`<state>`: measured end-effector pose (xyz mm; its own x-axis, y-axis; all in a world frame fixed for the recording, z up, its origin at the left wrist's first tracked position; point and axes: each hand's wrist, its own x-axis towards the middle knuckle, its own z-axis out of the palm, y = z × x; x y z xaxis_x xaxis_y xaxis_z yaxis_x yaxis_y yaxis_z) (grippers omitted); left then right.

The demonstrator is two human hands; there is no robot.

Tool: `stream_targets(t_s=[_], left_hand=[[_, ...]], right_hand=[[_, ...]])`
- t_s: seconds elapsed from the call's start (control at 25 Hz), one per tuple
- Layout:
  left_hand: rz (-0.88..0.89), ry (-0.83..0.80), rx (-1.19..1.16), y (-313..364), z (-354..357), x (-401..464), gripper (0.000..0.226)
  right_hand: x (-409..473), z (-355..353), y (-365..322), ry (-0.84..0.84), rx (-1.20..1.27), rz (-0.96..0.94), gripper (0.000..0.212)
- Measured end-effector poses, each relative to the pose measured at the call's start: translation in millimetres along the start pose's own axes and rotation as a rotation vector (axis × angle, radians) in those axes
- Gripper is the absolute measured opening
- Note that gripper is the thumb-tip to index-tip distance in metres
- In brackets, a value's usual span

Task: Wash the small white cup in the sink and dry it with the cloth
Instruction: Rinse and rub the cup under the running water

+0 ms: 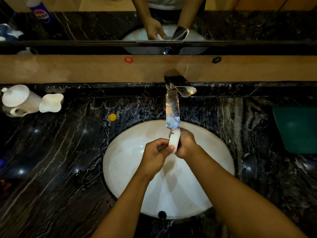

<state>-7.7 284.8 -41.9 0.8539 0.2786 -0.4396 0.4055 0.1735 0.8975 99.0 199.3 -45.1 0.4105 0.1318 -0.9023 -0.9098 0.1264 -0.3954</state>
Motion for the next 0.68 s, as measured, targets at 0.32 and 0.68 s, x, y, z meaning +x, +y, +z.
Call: stream_targets(t_s=[0.32,0.68], left_hand=[[-0.155,0.246,-0.133,10.3,21.4,15.1,0.049],[-0.03,0.404,-0.163,-3.3,26.7,31.8,0.042]], right_hand=[[-6.7,17.6,30.9,0.354,-0.191,-0.462,0.029],[3.8,12.3,34.1,0.05,-0.127,-0.31,0.032]])
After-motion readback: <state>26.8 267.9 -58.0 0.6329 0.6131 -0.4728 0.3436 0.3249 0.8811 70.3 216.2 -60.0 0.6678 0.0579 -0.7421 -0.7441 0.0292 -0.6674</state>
